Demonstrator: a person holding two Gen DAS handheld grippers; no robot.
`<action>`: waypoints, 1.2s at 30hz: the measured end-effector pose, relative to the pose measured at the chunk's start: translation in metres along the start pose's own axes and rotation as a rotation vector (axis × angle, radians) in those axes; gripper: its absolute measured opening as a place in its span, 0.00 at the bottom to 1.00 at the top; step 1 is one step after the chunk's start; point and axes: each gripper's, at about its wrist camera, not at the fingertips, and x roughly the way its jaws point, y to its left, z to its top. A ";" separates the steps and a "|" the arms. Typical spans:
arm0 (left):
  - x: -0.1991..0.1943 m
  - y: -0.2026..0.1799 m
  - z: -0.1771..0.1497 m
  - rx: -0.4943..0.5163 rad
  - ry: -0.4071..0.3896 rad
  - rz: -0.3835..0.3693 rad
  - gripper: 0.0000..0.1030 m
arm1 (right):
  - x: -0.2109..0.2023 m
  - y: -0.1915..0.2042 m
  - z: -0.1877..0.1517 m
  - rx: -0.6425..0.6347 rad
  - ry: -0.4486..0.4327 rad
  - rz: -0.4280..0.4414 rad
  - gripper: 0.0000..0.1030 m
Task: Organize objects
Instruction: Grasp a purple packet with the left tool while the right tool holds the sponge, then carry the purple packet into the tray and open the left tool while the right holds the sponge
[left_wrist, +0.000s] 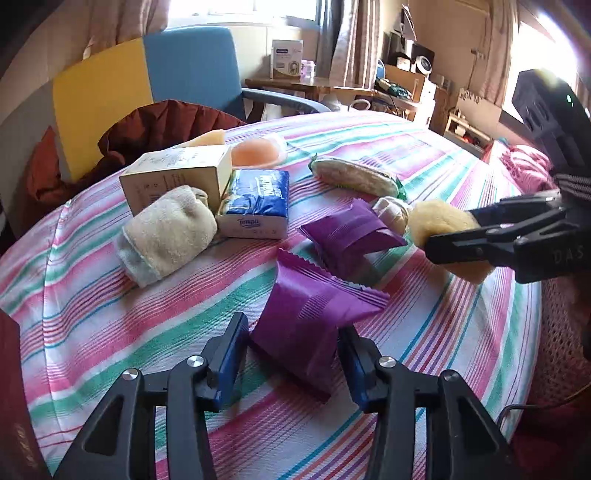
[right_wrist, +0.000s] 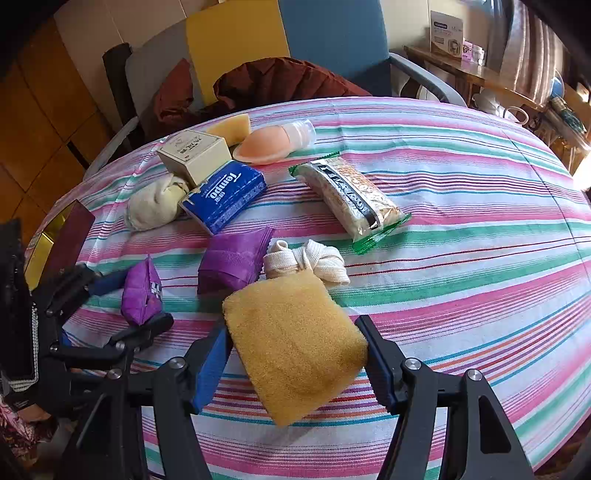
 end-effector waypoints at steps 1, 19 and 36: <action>-0.003 0.003 -0.001 -0.018 -0.014 -0.014 0.46 | 0.000 0.000 0.000 0.001 -0.001 0.001 0.65; -0.060 0.008 -0.064 -0.158 -0.095 -0.002 0.45 | -0.008 0.007 0.000 -0.034 -0.050 -0.030 0.65; -0.163 0.064 -0.087 -0.332 -0.206 0.066 0.45 | -0.009 0.032 -0.003 -0.161 -0.069 -0.020 0.65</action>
